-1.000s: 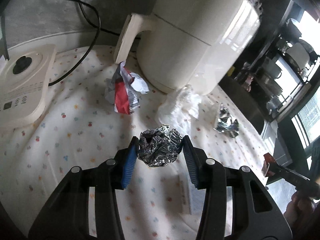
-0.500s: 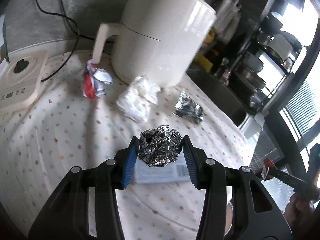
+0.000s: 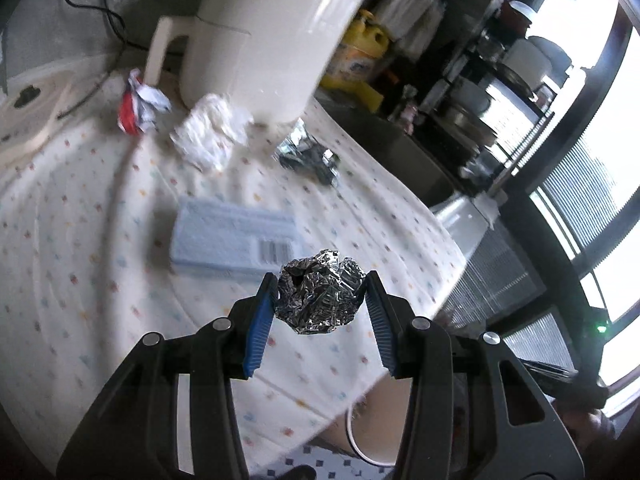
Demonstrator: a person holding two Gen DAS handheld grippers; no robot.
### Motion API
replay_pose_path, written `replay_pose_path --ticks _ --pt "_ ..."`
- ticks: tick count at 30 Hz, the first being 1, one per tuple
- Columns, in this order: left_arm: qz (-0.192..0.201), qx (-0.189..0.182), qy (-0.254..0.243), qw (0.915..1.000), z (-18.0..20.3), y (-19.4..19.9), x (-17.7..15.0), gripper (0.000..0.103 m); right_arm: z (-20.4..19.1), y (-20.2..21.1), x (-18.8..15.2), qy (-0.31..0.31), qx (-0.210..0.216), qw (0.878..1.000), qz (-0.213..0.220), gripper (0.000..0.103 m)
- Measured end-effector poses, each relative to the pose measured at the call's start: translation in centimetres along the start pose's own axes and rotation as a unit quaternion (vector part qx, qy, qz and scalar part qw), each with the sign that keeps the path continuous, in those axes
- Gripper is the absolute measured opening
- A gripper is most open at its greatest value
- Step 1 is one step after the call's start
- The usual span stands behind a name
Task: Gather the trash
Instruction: 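Lift the foil ball with the left tool toward the bin, then open the left tool over the white bin while the right tool releases the red box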
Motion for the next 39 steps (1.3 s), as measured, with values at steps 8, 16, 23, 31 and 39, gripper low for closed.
replay_pose_path --ticks 8,16,23,31,39 --pt "0.0 -0.025 -0.005 0.9997 2.4 -0.3 -3.1 0.045 2.6 -3.1 -4.1 0.026 -0.025 0.998 -0.058 0.056" --pt "-0.006 -0.047 -0.009 0.9988 5.3 -2.1 -6.0 0.045 4.8 -2.7 -5.7 0.053 -0.045 0.995 -0.065 0.056" --pt "-0.059 -0.088 -0.028 0.994 11.9 -7.0 -11.1 0.045 8.3 0.4 -5.9 0.032 -0.052 0.997 -0.04 0.058" --pt "-0.103 -0.114 -0.051 0.9868 17.5 -11.1 -15.9 0.045 11.3 2.9 -7.2 0.017 -0.061 0.998 -0.018 0.064" --pt "-0.138 -0.118 -0.072 0.9807 19.7 -14.1 -18.7 0.045 13.7 3.7 -8.1 0.016 -0.084 0.996 -0.021 0.066"
Point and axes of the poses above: each gripper's, at about its wrist camera, not at the fingertips, and y roughly against the way its jaws point, z to its right, x to its top, the point moved 7 cm from there along -y, roughly the way its jaws point, and after that the axes turned 3 degrees about -x, right-handed, at the moved point
